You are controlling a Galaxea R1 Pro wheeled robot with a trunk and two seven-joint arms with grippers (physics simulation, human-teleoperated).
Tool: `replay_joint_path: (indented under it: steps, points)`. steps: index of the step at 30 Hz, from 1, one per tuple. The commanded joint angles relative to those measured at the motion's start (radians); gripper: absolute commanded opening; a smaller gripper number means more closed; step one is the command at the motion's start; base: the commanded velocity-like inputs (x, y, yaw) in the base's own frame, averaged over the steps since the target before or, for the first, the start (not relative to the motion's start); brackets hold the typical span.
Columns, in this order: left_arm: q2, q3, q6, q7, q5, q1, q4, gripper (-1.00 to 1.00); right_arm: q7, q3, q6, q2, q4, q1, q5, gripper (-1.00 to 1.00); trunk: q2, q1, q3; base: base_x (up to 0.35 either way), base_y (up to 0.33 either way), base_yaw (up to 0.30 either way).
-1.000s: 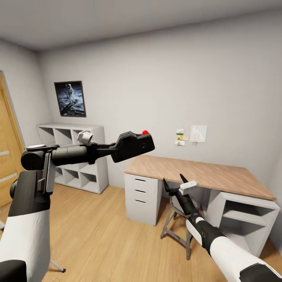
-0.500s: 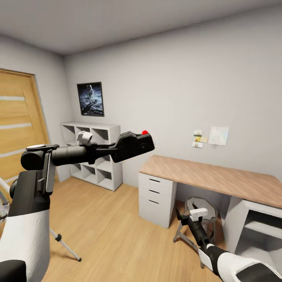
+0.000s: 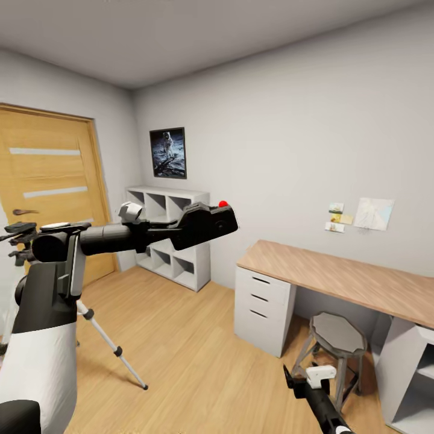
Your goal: Attach the digital camera to the camera tripod in the bedroom.
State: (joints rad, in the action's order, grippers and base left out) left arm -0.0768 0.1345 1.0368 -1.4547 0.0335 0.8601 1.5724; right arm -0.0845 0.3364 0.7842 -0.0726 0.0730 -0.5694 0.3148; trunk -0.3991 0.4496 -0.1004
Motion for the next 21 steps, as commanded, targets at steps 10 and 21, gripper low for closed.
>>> replay_joint_path:
  steps: [10,21]
  points:
    - [0.000,0.001,0.010,-0.008,0.003,0.000,0.000,-1.00,0.125,0.004,-0.044,0.000,0.004,0.109,0.010,1.00,-0.001,0.000,0.000,0.000,0.000,0.279]
    - [-0.002,0.001,0.010,-0.008,0.003,0.000,0.000,-1.00,0.168,0.004,-0.273,0.002,0.004,0.162,0.009,1.00,-0.001,0.000,0.000,0.000,0.000,0.278]
